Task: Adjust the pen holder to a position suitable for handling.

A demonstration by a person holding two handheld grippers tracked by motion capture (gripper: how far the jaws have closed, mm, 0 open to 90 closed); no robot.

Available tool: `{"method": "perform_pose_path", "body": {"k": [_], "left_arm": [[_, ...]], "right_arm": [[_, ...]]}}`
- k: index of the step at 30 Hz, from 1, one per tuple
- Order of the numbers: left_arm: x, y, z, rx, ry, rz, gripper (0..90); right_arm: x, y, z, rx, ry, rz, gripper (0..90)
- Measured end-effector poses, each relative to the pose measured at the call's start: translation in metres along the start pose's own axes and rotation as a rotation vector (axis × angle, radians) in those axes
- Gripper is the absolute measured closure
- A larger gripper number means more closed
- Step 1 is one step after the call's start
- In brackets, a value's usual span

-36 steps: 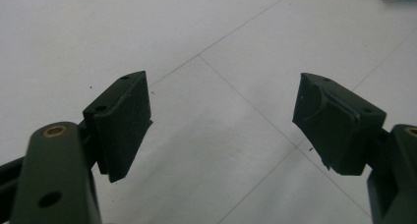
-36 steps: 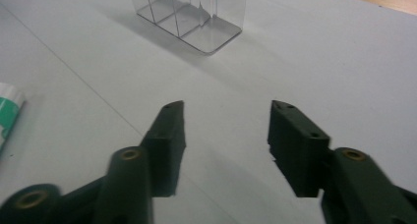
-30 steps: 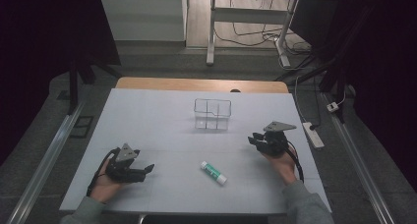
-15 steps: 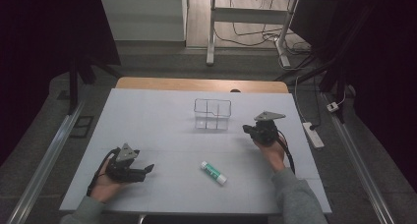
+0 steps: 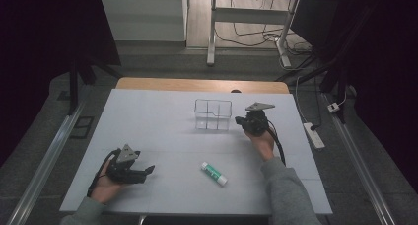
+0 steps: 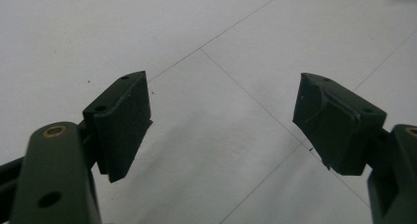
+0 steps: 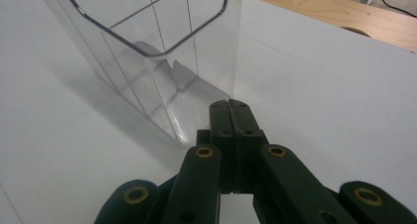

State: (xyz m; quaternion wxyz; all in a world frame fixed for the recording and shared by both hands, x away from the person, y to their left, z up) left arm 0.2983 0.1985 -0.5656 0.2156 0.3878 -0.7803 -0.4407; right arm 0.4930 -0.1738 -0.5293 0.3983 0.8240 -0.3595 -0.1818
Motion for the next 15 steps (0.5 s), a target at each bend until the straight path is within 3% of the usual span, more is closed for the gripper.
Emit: {"method": "perform_pose_path", "body": {"k": [10, 15], "left_arm": [[0.0, 0.0, 0.0, -0.001, -0.005, 0.002, 21.8], [-0.001, -0.001, 0.001, -0.003, -0.004, 0.001, 21.8]], "right_arm": [[-0.001, -0.014, -0.008, 0.001, -0.018, -0.019, 89.9], [0.0, -0.016, -0.012, -0.01, -0.02, -0.005, 89.9]]}}
Point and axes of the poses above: each handheld gripper's, and its own axes: y roughly backward along the jaws, z roughly out of its underside, x roughly to its right, the point moved 5 cm from there along -y, roughly forward along the jaws, and after that the axes turned 15 degrees about -x, right-handed, at the moved point
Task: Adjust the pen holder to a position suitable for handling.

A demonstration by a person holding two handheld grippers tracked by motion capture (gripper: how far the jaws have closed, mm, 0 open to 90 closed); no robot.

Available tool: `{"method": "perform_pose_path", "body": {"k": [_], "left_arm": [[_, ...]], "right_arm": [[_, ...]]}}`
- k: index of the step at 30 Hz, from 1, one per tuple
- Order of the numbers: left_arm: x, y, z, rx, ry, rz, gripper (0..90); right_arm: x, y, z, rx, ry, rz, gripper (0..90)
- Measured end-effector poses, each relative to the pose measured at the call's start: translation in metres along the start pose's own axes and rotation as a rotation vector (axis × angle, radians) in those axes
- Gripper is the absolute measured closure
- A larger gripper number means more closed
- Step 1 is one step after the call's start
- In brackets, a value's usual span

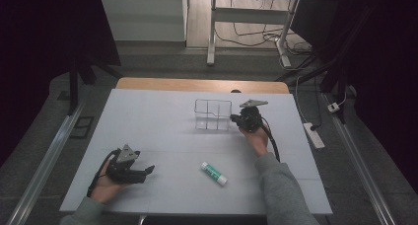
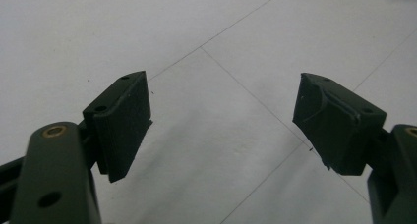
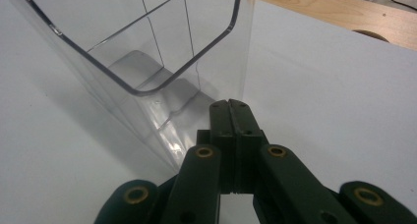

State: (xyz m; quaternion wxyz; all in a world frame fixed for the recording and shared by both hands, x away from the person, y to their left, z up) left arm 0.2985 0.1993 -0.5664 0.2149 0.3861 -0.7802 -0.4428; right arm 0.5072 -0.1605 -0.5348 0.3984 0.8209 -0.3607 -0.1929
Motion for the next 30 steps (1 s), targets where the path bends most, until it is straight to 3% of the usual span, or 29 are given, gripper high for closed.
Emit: {"method": "perform_pose_path", "body": {"k": [9, 30], "left_arm": [[0.0, 0.0, 0.0, -0.001, -0.003, 0.0, 21.8], [0.0, -0.001, 0.0, -0.005, -0.005, -0.001, 21.8]], "right_arm": [[0.0, -0.003, -0.002, 0.0, -0.015, 0.003, 90.0], [-0.026, -0.02, -0.019, -0.008, 0.015, -0.02, 89.9]]}}
Point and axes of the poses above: each handheld gripper's, and its own axes: y roughly backward along the jaws, z roughly out of its underside, x roughly to its right, the point moved 5 cm from there along -y, roughly forward along the jaws, and after that the axes turned 15 degrees about -x, right-handed, at the moved point
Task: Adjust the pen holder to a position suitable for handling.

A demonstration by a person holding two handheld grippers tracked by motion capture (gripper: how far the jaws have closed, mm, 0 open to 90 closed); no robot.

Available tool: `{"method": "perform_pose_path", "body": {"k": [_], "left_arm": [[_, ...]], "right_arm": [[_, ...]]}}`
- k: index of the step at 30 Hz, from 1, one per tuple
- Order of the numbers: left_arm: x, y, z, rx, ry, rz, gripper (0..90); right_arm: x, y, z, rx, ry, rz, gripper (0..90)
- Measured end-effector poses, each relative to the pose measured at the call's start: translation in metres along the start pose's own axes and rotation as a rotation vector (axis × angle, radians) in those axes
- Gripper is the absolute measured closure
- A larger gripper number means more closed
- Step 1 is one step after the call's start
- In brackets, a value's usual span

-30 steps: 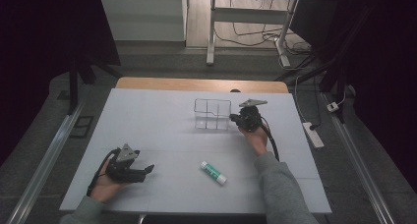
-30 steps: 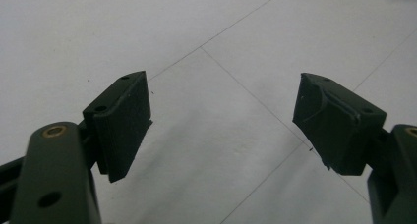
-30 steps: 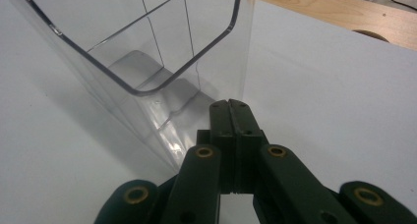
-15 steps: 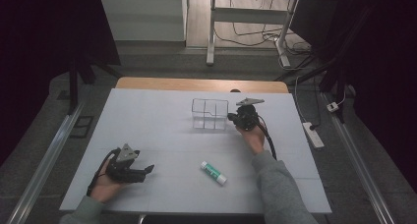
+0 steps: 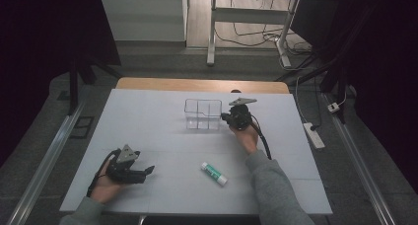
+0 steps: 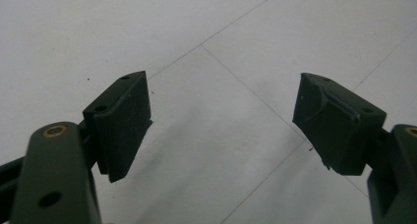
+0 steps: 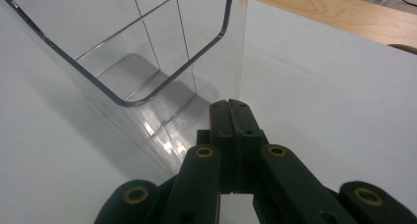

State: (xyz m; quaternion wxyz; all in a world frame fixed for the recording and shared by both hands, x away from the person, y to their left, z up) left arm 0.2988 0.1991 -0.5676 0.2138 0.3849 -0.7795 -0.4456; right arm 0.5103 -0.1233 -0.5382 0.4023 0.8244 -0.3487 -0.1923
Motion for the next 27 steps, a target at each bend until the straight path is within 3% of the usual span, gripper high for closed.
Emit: {"method": "perform_pose_path", "body": {"k": [8, 16, 27], "left_arm": [[0.0, 0.001, 0.0, 0.003, 0.0, -0.001, 21.8], [-0.001, 0.001, 0.001, 0.007, 0.0, -0.002, 21.9], [-0.001, 0.001, 0.001, 0.005, 0.003, -0.009, 21.8]], "right_arm": [[-0.013, -0.007, -0.007, -0.007, 0.038, -0.008, 89.9], [-0.014, -0.007, -0.007, -0.005, 0.049, -0.013, 89.8], [-0.01, 0.018, 0.002, 0.01, 0.066, 0.005, 89.9]]}}
Point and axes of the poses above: each handheld gripper's, and its own axes: y roughly backward along the jaws, z roughly out of its underside, x roughly to its right, the point moved 5 cm from there along -y, roughly forward along the jaws, and after that the axes turned 15 degrees about -x, right-handed, at the moved point
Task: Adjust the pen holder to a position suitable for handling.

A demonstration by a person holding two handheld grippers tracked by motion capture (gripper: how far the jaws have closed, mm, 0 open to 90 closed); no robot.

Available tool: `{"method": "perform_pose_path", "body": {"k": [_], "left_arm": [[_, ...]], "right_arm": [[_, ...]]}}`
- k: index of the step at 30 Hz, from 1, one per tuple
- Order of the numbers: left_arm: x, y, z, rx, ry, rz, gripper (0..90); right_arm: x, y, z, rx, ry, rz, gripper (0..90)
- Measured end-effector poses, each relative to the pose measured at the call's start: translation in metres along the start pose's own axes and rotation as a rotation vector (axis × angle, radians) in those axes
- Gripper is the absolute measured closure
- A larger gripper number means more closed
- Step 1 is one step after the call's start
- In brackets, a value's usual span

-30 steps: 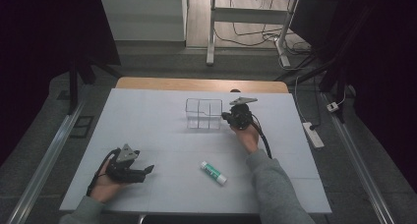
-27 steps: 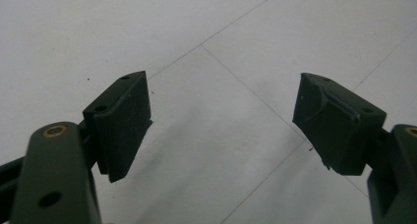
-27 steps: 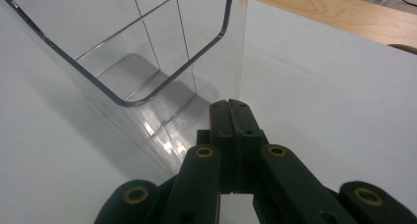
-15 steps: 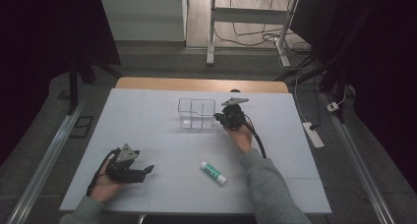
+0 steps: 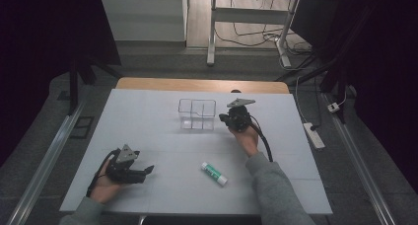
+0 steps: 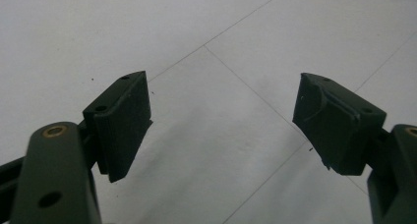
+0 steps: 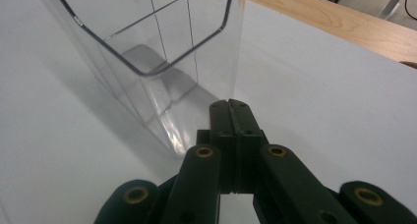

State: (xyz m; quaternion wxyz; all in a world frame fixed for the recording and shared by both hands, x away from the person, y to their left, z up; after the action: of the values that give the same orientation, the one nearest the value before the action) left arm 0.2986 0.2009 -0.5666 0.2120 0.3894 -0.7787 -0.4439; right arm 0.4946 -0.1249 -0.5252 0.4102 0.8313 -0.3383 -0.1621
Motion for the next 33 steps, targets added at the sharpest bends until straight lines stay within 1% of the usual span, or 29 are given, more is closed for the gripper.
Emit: {"method": "perform_pose_path", "body": {"k": [4, 7, 8, 10, 12, 13, 15, 16, 19, 25, 27, 30, 33], "left_arm": [[-0.001, 0.0, -0.001, 0.004, 0.004, -0.002, 21.9], [-0.001, 0.001, -0.001, 0.007, 0.006, -0.004, 21.8], [-0.001, 0.001, -0.001, 0.008, 0.007, -0.004, 21.8], [-0.002, 0.001, -0.001, 0.013, 0.014, -0.005, 21.8], [-0.002, 0.001, -0.001, 0.013, 0.015, -0.006, 21.8], [-0.001, 0.001, -0.001, 0.014, 0.014, -0.005, 21.8], [-0.001, 0.001, -0.001, 0.011, 0.012, -0.007, 21.8], [-0.001, 0.001, -0.001, 0.011, 0.012, -0.006, 21.8], [-0.001, 0.0, -0.001, 0.009, 0.011, -0.007, 21.8], [-0.001, 0.0, -0.001, 0.009, 0.011, -0.011, 21.7], [0.0, 0.0, -0.001, 0.007, 0.009, -0.013, 21.7], [0.0, 0.0, -0.001, 0.005, 0.009, -0.016, 21.7], [0.0, 0.001, -0.001, 0.01, 0.01, -0.016, 21.7]], "right_arm": [[0.001, 0.014, 0.011, 0.005, 0.007, 0.0, 89.8], [0.001, 0.027, 0.02, 0.013, 0.013, 0.0, 85.2], [0.0, 0.031, 0.023, 0.012, 0.017, 0.002, 82.3], [0.0, 0.04, 0.029, 0.021, 0.016, 0.002, 73.2], [0.0, 0.049, 0.035, 0.022, 0.005, -0.001, 64.6], [0.0, 0.054, 0.038, 0.029, 0.003, -0.002, 60.7], [0.0, 0.065, 0.044, 0.045, 0.004, 0.014, 53.1], [0.0, 0.07, 0.047, 0.048, 0.003, 0.009, 50.5], [-0.002, 0.084, 0.058, 0.069, 0.012, -0.008, 47.1], [-0.008, 0.1, 0.081, 0.054, 0.019, -0.035, 42.3], [-0.009, 0.105, 0.087, 0.044, 0.035, -0.023, 41.5], [-0.012, 0.11, 0.093, 0.041, 0.039, -0.028, 40.7], [-0.014, 0.112, 0.1, 0.03, 0.045, -0.024, 40.4]]}}
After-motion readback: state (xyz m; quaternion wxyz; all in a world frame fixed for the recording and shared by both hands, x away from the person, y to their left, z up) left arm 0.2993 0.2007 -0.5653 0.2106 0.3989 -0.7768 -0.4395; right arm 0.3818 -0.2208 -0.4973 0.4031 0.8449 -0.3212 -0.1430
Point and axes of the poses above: each handheld gripper's, and its own axes: y roughly backward along the jaws, z roughly out of its underside, x roughly to its right, the point moved 5 cm from there along -y, roughly forward along the jaws, and after that the axes turned 15 degrees about -x, right-handed, at the moved point
